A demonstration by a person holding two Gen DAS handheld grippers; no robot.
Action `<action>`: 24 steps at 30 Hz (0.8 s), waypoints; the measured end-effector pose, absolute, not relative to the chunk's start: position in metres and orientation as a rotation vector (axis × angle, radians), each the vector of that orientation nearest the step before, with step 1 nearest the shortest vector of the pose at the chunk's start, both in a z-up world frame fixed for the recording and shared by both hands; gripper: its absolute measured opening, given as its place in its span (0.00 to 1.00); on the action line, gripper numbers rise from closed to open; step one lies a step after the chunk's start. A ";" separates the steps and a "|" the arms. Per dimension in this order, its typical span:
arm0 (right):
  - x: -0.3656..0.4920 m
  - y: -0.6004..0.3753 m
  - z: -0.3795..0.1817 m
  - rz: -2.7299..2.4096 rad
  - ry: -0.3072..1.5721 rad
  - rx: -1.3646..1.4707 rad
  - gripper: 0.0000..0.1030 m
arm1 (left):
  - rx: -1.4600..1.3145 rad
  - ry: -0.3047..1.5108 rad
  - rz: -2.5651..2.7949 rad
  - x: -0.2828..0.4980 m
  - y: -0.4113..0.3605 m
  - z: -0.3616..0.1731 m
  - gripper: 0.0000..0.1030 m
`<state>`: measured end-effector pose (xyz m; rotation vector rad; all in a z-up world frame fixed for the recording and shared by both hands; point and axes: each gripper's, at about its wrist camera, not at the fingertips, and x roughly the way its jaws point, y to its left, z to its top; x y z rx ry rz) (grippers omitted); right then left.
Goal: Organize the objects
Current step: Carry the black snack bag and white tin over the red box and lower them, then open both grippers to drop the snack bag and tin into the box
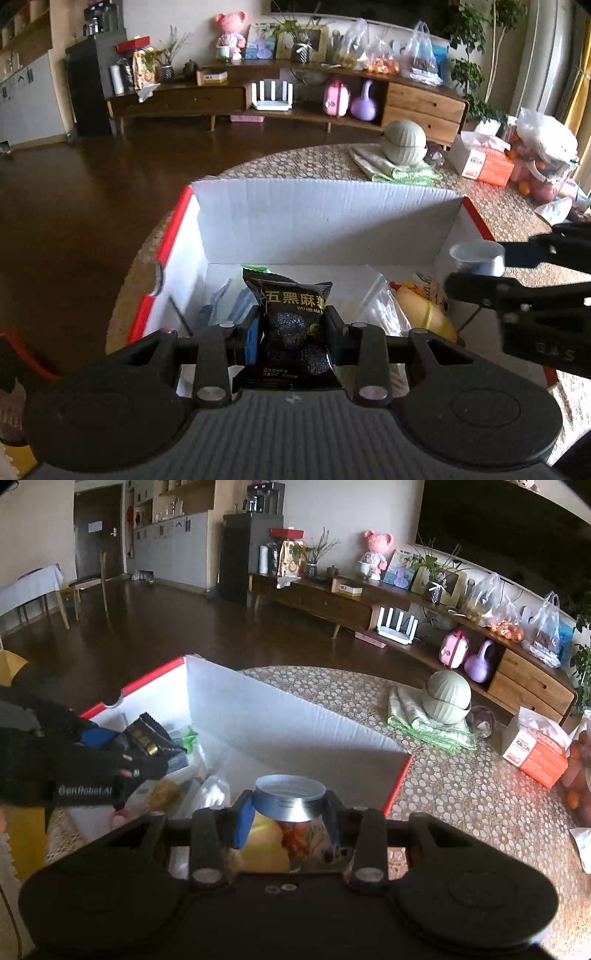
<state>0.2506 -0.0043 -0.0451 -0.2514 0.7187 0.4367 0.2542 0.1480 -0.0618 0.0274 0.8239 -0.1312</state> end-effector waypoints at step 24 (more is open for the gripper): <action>0.265 -0.007 -0.066 0.427 0.787 -0.256 0.49 | 0.033 0.880 -0.151 0.265 0.137 -0.084 0.60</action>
